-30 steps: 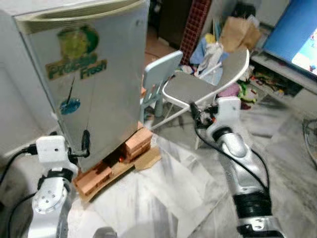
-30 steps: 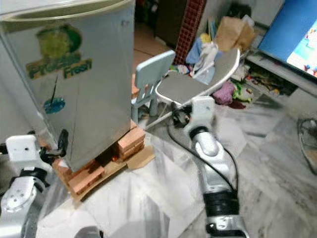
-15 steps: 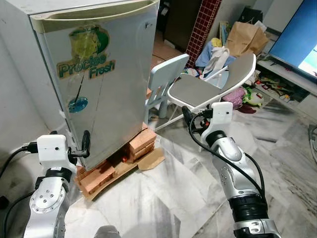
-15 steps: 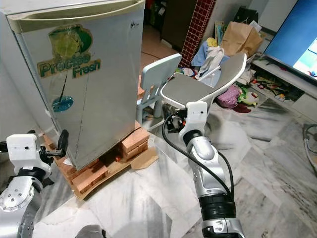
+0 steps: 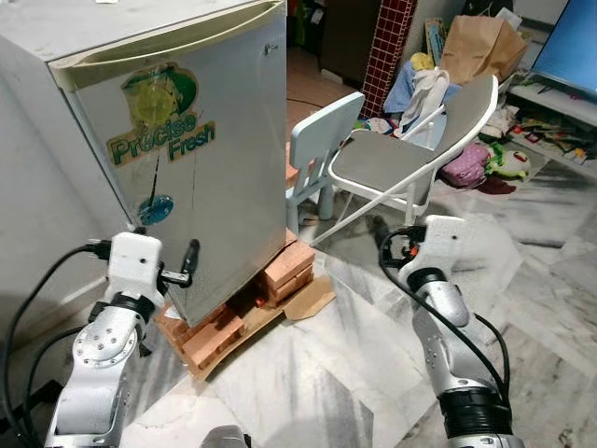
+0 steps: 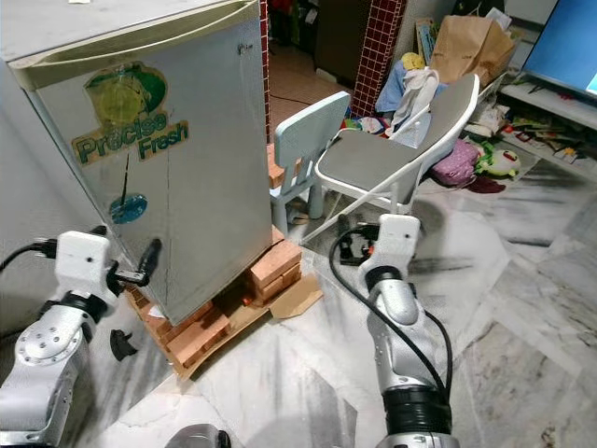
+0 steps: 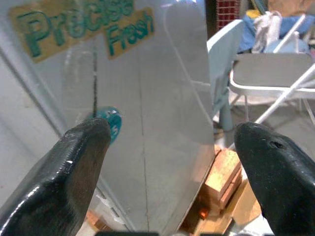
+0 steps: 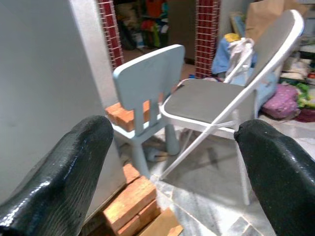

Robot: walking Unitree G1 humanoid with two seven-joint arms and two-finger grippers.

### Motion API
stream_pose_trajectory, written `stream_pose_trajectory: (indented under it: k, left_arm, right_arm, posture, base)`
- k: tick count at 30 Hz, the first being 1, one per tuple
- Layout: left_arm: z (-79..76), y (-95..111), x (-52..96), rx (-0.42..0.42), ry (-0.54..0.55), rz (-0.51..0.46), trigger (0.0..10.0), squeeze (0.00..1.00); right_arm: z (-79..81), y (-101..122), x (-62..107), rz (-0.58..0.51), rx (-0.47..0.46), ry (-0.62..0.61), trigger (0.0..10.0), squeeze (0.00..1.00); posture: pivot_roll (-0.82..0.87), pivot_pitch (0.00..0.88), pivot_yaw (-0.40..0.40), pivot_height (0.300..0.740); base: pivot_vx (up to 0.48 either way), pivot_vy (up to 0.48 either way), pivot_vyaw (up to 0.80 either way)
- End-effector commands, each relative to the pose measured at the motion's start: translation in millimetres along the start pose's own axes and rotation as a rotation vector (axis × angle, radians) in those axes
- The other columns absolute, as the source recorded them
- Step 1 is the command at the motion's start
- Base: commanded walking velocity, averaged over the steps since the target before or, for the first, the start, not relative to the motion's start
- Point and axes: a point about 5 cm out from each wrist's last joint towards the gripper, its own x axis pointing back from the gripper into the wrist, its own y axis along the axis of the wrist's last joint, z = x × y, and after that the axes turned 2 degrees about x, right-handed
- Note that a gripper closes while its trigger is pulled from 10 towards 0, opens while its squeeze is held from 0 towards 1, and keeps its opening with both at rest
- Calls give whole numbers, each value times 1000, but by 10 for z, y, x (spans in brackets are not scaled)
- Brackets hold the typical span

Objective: Restocking fridge

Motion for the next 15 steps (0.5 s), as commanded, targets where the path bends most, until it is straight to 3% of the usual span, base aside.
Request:
stream_pose_trajectory:
  k: [1, 5, 12, 15]
  left_arm:
    - [-1, 56, -46, -26, -22, -21, 10000, 0]
    - [-1, 71, -35, -16, -22, -30, 10000, 0]
    - [-40, -54, 175, -23, -16, 6, 10000, 0]
    - [-73, -50, 237, -25, -11, -6, 10000, 0]
  right_arm:
    - [-48, 76, 3, -36, 5, -29, 10000, 0]
    - [-105, 72, 56, -38, -16, -46, 10000, 0]
    - [-132, -45, 238, 18, -20, -31, 10000, 0]
    - [-136, -75, 263, 35, -45, -29, 10000, 0]
  posture:
    - [149, 0, 30, 740]
    - [140, 0, 17, 740]
    - [149, 0, -39, 740]
    - [156, 0, -61, 740]
  base:
    - [0, 0, -781]
    - [0, 0, -728]
    - [0, 0, -625]
    - [0, 0, 0]
